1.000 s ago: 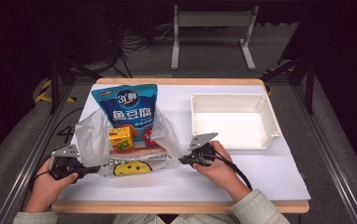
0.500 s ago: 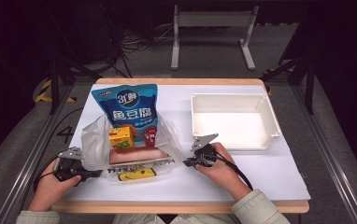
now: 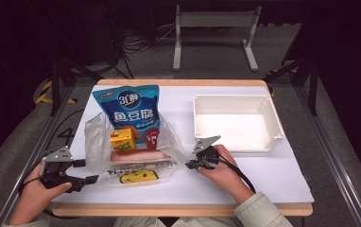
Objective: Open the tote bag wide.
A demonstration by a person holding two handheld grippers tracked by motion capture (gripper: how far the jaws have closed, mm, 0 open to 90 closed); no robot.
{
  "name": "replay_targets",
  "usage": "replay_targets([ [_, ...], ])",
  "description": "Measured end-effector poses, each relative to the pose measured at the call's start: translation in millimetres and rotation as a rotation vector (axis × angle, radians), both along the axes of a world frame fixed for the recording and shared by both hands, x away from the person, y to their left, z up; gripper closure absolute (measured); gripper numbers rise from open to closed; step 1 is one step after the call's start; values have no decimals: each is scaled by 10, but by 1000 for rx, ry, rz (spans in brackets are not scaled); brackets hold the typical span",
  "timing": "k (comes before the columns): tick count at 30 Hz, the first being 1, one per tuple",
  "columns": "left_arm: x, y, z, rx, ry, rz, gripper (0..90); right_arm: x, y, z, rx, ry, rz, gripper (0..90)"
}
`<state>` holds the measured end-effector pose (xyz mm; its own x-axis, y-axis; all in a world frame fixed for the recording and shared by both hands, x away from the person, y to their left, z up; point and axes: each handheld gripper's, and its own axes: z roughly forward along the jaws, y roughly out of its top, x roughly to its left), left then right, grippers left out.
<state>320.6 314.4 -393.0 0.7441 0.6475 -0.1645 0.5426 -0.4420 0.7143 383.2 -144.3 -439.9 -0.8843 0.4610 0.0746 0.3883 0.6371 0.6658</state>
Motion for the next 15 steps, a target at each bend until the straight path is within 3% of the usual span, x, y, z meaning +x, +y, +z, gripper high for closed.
replay_targets([
  [1, -39, 16, 84, -28, -37, 11, 196, 0, 1, 1, -1, 0, 1, 898],
  [2, -39, 16, 84, -28, -37, 11, 195, 0, 1, 1, -1, 0, 1, 898],
  [4, -107, 14, 231, -79, -115, 30, 196, 0, 5, 2, -3, -1, 2, 898],
  [6, -142, -19, 299, -101, -151, 20, 241, -1, 6, 2, -2, 1, -1, 898],
  [9, -157, -104, 352, -92, -204, 32, 307, -2, 4, 3, -1, 3, 2, 897],
  [11, -135, -150, 333, -93, -238, 32, 469, -5, 6, 6, -1, 2, 0, 898],
  [12, -135, -150, 333, -93, -238, 32, 626, -5, 6, 6, -1, 2, 0, 898],
  [13, -131, -169, 315, -53, -263, 30, 626, -6, 5, 9, 0, 1, 1, 898],
  [14, -119, -185, 292, -34, -249, 21, 810, -8, 3, 11, 1, 1, 1, 898],
  [15, -84, -203, 225, -26, -203, 11, 896, -9, -1, 12, -1, 0, 1, 898],
])
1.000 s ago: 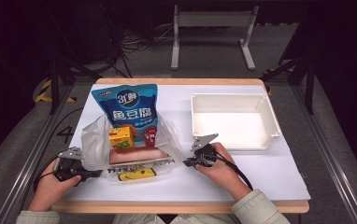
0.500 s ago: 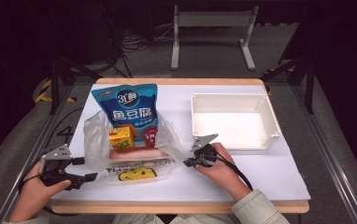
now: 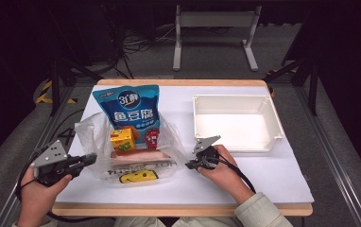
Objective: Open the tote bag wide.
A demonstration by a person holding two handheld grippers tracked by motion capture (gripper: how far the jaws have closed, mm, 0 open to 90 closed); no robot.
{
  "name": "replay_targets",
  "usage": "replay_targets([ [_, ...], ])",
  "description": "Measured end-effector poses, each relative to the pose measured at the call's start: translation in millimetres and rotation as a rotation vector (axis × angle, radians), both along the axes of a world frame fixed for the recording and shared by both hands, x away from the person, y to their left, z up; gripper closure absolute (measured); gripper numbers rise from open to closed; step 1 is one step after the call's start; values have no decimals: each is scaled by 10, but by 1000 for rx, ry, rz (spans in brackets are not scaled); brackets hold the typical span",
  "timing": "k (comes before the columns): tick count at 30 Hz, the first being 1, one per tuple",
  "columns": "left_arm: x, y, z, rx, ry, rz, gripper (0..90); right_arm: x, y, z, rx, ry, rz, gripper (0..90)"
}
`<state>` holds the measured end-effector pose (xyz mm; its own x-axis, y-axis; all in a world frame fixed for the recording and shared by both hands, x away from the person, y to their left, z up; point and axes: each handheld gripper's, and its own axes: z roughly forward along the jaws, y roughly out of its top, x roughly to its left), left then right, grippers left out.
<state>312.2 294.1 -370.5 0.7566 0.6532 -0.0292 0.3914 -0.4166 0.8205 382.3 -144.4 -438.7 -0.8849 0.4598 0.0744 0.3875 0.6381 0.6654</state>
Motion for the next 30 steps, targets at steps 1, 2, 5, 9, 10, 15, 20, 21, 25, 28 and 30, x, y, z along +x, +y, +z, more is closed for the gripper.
replay_targets([
  [1, 0, 0, 0, 0, 0, 0, 900, 0, 0, 0, 0, 0, 0, 898],
  [2, 45, -4, -81, 21, 42, 6, 900, 1, -3, -2, -2, 0, -1, 898],
  [5, 154, 17, -274, 52, 139, 12, 900, 0, -14, 0, -7, -1, -2, 898],
  [9, 261, 63, -459, 56, 229, 14, 900, -1, -22, 3, -6, 4, -2, 898],
  [10, 282, 75, -497, 55, 245, 7, 900, 0, -24, 2, -8, 10, -3, 898],
  [15, 343, 116, -636, 46, 316, -32, 900, 0, -31, 8, -12, 17, -3, 898],
  [20, 393, 96, -693, 75, 327, -15, 900, 10, -37, 11, -13, 33, -17, 899],
  [21, 394, 95, -694, 73, 327, -9, 900, 9, -40, 14, -16, 32, -22, 899],
  [25, 411, 83, -714, 74, 328, 9, 900, 12, -45, 19, -21, 39, -26, 890],
  [28, 394, 84, -678, 59, 304, -3, 900, -10, -56, 77, 5, 33, -17, 741],
  [30, 385, 87, -660, 44, 298, -8, 900, -40, -56, 172, 59, 15, -14, 616],
])
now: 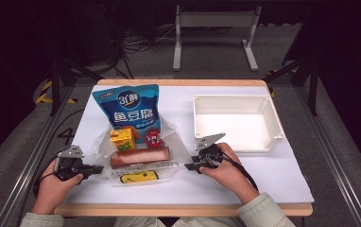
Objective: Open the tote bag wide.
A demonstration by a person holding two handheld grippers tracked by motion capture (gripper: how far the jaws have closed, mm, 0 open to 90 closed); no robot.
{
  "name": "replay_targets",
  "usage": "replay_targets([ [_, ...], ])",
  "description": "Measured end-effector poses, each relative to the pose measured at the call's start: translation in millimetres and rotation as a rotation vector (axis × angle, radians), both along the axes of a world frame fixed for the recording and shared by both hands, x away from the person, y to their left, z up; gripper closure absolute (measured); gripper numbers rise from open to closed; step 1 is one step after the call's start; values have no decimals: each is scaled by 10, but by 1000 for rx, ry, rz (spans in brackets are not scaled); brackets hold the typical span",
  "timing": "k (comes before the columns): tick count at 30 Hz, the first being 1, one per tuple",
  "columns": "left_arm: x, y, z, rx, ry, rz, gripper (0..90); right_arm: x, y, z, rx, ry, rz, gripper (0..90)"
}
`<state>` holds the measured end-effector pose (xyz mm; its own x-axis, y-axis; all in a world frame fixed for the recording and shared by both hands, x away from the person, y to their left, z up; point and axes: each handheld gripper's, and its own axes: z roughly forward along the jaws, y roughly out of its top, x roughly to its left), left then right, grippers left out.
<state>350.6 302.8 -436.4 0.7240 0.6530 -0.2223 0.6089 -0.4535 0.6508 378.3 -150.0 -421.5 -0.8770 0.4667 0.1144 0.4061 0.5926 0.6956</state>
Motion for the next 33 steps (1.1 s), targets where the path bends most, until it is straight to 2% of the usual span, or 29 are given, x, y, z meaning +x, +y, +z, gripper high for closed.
replay_targets([
  [3, -6, 1, 6, 4, -6, -4, 900, -50, 21, 149, 60, -47, -1, 415],
  [6, -14, 1, 12, 0, -6, -6, 900, -107, 42, 294, 86, -118, -5, 308],
  [7, -14, 1, 12, 0, -6, -6, 900, -107, 42, 294, 86, -118, -5, 308],
  [12, -27, -9, 19, 1, -6, -5, 899, -157, 71, 586, 159, -202, 5, 250],
  [14, -30, -4, 29, 5, -13, -10, 899, -135, 100, 675, 187, -217, 7, 234],
  [22, -35, -1, 33, 4, -23, -14, 897, -86, 294, 868, 251, -273, -13, 227],
  [24, -39, 3, 35, -1, -32, -9, 897, -67, 336, 884, 249, -266, -12, 327],
  [27, -48, 8, 31, -9, -26, 0, 898, -54, 341, 864, 203, -251, -17, 631],
  [29, -40, 16, 31, -4, -34, -5, 898, -33, 321, 808, 179, -228, -18, 750],
  [31, -39, 16, 31, -4, -30, -1, 898, -9, 287, 721, 148, -197, -31, 843],
  [32, -38, 16, 28, -7, -30, 0, 898, 9, 265, 654, 130, -173, -38, 865],
  [33, -38, 16, 28, -7, -30, 0, 898, 9, 265, 654, 130, -173, -38, 865],
])
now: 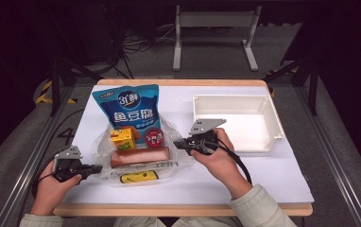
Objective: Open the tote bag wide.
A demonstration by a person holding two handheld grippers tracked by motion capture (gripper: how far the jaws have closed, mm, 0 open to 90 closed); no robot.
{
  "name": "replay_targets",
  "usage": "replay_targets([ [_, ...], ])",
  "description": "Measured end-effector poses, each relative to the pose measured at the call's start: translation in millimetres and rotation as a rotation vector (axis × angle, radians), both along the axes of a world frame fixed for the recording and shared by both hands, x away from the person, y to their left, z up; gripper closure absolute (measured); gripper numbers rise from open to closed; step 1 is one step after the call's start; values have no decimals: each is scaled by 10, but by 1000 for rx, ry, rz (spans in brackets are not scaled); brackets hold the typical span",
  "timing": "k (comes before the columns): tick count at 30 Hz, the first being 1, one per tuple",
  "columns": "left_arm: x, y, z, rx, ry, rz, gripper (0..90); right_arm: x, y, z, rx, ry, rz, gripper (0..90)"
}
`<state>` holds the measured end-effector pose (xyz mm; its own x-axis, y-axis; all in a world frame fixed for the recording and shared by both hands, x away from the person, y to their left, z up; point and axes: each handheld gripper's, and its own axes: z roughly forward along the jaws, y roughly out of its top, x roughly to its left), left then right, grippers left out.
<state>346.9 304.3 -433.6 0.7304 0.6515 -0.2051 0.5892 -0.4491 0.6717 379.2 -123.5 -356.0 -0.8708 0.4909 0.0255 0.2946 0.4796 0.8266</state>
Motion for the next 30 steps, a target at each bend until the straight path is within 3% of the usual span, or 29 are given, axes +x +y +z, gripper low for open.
replay_targets([
  [6, 24, -3, -24, 7, 11, 5, 897, 108, -93, -413, -97, 88, -61, 885],
  [10, 29, 12, -26, 10, 8, 1, 886, 149, -113, -633, -131, 148, -70, 887],
  [16, 6, 24, -7, -6, 4, 7, 832, 124, -134, -743, -152, 184, -71, 886],
  [18, -11, 25, 16, -17, -1, 18, 734, 111, -147, -749, -151, 186, -71, 885],
  [21, -37, 23, 81, -6, -35, 36, 440, 93, -158, -743, -149, 187, -71, 884],
  [22, -56, 28, 114, -9, -41, 39, 379, 88, -161, -742, -148, 187, -70, 884],
  [27, -151, 62, 319, -38, -108, 72, 230, 67, -165, -743, -149, 188, -64, 883],
  [30, -211, 52, 471, -49, -175, 91, 180, 61, -163, -736, -149, 187, -62, 882],
])
